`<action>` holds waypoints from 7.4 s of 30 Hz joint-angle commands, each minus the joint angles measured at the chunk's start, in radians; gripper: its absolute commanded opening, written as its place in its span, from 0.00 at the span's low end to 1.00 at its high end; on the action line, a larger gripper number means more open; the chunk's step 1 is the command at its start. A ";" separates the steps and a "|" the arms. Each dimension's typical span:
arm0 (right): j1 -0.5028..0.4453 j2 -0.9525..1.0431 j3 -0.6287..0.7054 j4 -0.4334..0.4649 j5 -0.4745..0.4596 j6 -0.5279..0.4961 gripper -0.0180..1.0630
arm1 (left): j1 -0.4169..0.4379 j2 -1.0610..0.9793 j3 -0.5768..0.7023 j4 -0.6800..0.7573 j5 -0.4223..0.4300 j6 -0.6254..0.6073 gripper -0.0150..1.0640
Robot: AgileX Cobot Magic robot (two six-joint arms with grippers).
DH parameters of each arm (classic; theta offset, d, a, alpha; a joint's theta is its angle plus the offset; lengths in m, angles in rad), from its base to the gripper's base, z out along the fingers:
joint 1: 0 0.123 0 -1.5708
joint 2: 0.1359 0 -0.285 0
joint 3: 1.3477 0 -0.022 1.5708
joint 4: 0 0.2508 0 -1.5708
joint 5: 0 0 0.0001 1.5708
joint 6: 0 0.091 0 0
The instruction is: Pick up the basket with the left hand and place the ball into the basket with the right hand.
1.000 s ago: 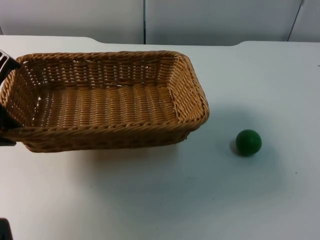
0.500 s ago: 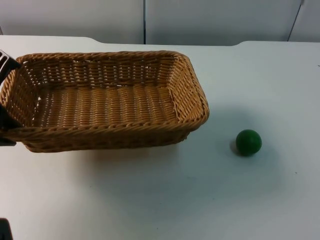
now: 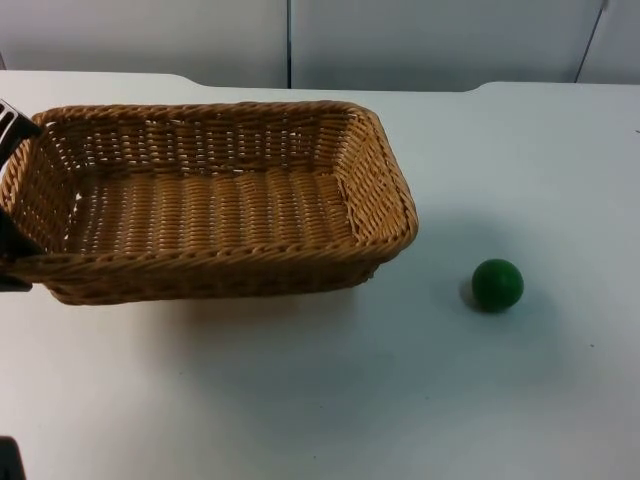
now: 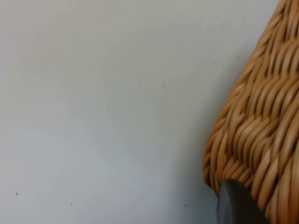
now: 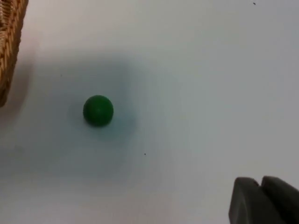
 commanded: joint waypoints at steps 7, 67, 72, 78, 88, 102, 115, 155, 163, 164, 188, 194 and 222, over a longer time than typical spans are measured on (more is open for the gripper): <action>0.152 0.553 -0.108 -0.062 -0.299 0.133 0.63 | 0.002 -0.013 0.000 -0.014 -0.007 -0.003 0.01; 0.611 1.222 -0.837 0.107 -0.448 -0.106 0.01 | 0.002 -0.013 0.000 -0.012 -0.011 -0.003 0.01; 0.656 1.348 -0.909 0.109 -0.398 -0.103 0.01 | 0.002 -0.013 0.000 -0.012 -0.011 -0.003 0.01; 0.665 1.431 -0.973 0.127 -0.370 -0.123 0.01 | 0.002 -0.013 0.000 -0.012 -0.011 -0.003 0.01; 0.679 1.510 -0.980 0.208 -0.347 -0.186 0.01 | 0.002 -0.013 0.000 -0.012 -0.011 -0.003 0.01; 0.679 1.551 -0.980 0.221 -0.424 -0.186 0.02 | 0.002 -0.013 0.000 -0.012 -0.011 -0.003 0.01; 0.679 1.551 -0.980 0.223 -0.454 -0.181 0.45 | 0.002 -0.013 0.000 -0.012 -0.011 -0.003 0.01; 0.679 0.999 -1.069 0.073 -0.014 -0.129 0.01 | 0.002 -0.013 0.000 -0.012 -0.044 -0.003 0.01; 0.679 0.997 -1.069 0.106 0.087 -0.120 0.01 | 0.002 -0.013 0.000 -0.006 -0.079 0.041 0.01; 0.679 0.997 -1.069 0.126 0.092 -0.120 0.01 | 0.002 -0.013 0.000 -0.006 -0.079 0.064 0.01; 0.679 0.997 -1.069 0.154 0.074 -0.131 0.01 | 0.002 0.186 -0.034 0.012 -0.084 0.286 0.33; 0.679 0.997 -1.069 0.154 0.062 -0.131 0.01 | 0.002 0.184 -0.067 0.012 -0.046 0.294 0.71; 0.679 0.997 -1.069 0.147 0.056 -0.131 0.01 | 0.183 -0.023 -0.140 0.226 0.138 0.313 0.31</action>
